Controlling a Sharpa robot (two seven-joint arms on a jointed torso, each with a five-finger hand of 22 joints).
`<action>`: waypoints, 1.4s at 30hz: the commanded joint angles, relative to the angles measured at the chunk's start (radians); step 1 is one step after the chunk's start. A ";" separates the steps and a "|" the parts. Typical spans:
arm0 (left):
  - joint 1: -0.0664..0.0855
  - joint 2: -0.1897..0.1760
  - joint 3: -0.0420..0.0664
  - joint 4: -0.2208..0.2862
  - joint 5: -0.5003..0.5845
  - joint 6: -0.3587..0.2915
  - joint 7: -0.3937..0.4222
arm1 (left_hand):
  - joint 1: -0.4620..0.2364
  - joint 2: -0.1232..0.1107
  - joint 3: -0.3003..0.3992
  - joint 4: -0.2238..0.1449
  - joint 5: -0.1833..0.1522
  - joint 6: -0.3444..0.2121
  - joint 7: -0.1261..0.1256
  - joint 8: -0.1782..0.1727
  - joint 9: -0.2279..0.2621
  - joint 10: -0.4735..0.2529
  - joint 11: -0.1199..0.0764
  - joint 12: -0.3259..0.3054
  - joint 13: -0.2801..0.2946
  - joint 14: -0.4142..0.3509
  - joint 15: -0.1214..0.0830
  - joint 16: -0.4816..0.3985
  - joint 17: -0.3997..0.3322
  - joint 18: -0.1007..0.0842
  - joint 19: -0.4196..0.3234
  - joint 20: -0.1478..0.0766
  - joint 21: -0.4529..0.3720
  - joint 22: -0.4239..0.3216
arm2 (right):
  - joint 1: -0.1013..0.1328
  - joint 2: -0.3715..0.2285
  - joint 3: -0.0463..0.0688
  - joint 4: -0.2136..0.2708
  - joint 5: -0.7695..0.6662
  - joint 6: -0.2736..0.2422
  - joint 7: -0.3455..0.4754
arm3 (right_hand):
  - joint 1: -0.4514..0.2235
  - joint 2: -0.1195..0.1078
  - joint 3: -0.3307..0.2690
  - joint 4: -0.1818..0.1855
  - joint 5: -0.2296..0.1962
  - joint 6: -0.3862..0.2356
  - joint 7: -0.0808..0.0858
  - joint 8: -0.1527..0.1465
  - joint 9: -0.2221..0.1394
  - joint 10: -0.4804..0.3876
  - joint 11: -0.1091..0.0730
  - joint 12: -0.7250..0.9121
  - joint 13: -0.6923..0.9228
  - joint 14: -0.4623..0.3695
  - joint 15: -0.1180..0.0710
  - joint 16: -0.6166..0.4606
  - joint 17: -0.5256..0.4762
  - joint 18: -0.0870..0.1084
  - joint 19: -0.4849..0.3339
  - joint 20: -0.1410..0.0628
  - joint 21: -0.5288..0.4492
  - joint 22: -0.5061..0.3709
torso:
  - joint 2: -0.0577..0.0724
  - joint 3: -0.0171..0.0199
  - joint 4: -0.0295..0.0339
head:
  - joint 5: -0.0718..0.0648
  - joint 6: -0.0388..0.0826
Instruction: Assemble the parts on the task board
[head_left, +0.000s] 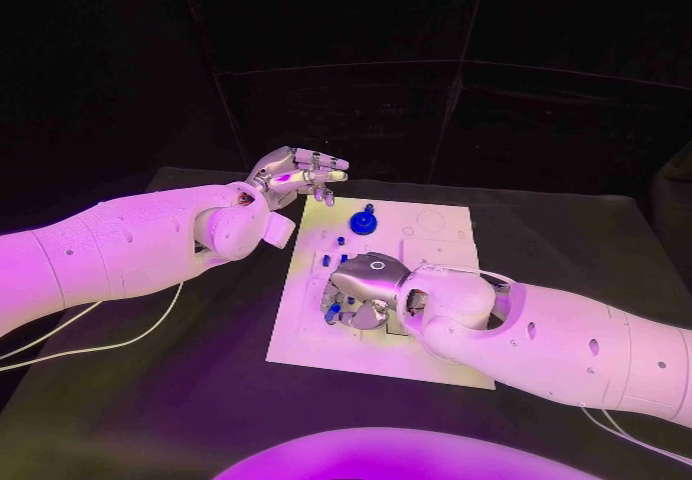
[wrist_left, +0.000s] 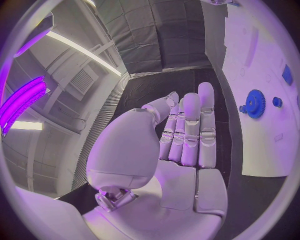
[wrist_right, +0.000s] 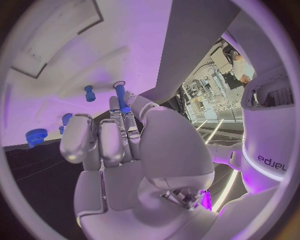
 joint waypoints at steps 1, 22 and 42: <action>0.002 -0.001 0.001 0.001 0.004 0.010 0.002 | 0.002 0.004 0.000 -0.005 -0.001 0.003 0.003 0.004 -0.001 -0.010 0.000 0.007 0.001 -0.004 0.000 -0.003 -0.002 0.005 -0.003 -0.001 -0.003 -0.002 | -0.003 -0.002 -0.006 -0.001 -0.019 0.035 -0.015 | 0.000 -0.009 0.006 -0.001 0.004 0.003 0.005 0.000 0.002 0.007 0.003 -0.003 0.001 0.022 0.006 0.003 0.000 -0.011 -0.002 0.008 0.003 -0.001 | 0.000 -0.0001 0.0006 | 0.001 -0.001; 0.002 -0.002 0.001 0.001 0.004 0.013 0.000 | 0.002 0.004 0.000 -0.005 -0.001 0.003 0.003 0.004 -0.001 -0.010 0.000 0.007 0.001 -0.004 0.000 -0.003 -0.002 0.005 -0.003 -0.001 -0.003 -0.002 | -0.007 -0.018 -0.007 0.017 -0.047 -0.021 -0.026 | -0.006 -0.011 0.013 -0.006 0.014 0.014 0.002 0.003 0.004 0.018 0.000 -0.004 0.003 0.022 0.003 0.006 0.003 -0.011 -0.002 0.007 0.005 0.001 | 0.000 0.0004 -0.0004 | 0.003 -0.002; 0.003 -0.004 0.001 0.003 0.004 0.015 -0.004 | 0.002 0.004 0.000 -0.005 -0.001 0.003 0.003 0.004 -0.001 -0.010 0.000 0.007 0.001 -0.004 0.000 -0.003 -0.002 0.005 -0.003 -0.001 -0.003 -0.002 | -0.007 0.015 -0.006 0.007 -0.065 0.022 -0.072 | -0.086 -0.063 -0.021 0.022 0.021 -0.053 0.010 -0.008 -0.004 -0.039 0.016 -0.028 -0.006 0.017 0.016 -0.002 -0.017 -0.008 -0.010 0.018 -0.006 -0.016 | 0.000 -0.0006 -0.0002 | 0.002 -0.005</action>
